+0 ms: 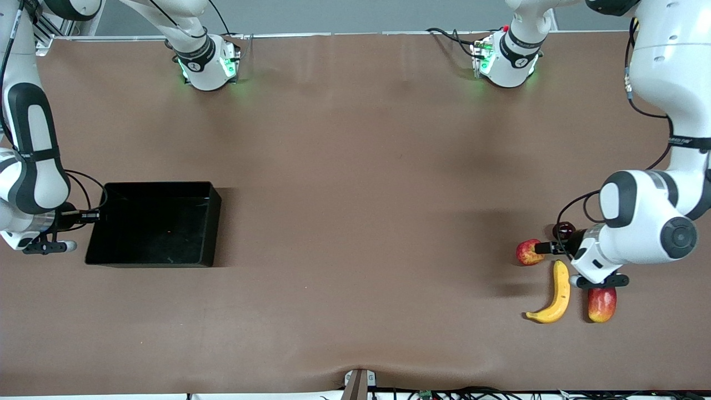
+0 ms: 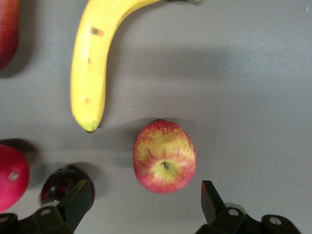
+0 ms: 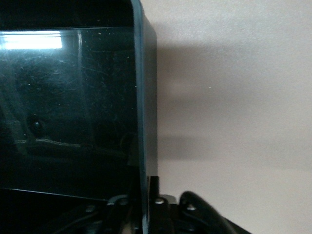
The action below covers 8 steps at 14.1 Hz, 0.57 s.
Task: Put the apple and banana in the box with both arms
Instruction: 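Grasp the red-yellow apple with the left gripper while the right gripper pushes the tray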
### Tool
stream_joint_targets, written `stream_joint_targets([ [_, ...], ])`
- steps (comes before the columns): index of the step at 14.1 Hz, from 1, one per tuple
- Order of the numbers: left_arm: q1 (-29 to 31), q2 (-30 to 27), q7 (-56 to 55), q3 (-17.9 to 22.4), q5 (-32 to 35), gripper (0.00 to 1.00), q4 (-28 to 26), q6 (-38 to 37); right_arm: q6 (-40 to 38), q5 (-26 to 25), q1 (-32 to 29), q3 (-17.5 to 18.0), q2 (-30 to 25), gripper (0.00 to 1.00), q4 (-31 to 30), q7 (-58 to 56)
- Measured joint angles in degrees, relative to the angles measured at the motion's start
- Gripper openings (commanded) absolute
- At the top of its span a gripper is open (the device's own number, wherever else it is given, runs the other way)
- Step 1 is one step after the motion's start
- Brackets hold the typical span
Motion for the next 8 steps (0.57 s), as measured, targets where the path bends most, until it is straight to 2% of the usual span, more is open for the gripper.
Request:
stream_joint_targets([
  [4,-0.1,1.5,-1.2,0.0,0.0,1.0,-0.4,1.1,-0.9,0.2,0.3,0.2,-0.7,0.0,0.3,0.0],
  [8,-0.1,2.2,-1.3,-0.1,0.0,1.0,-0.6,3.1,-11.6,1.7,3.1,0.5,-2.6,0.0,5.2,0.0],
])
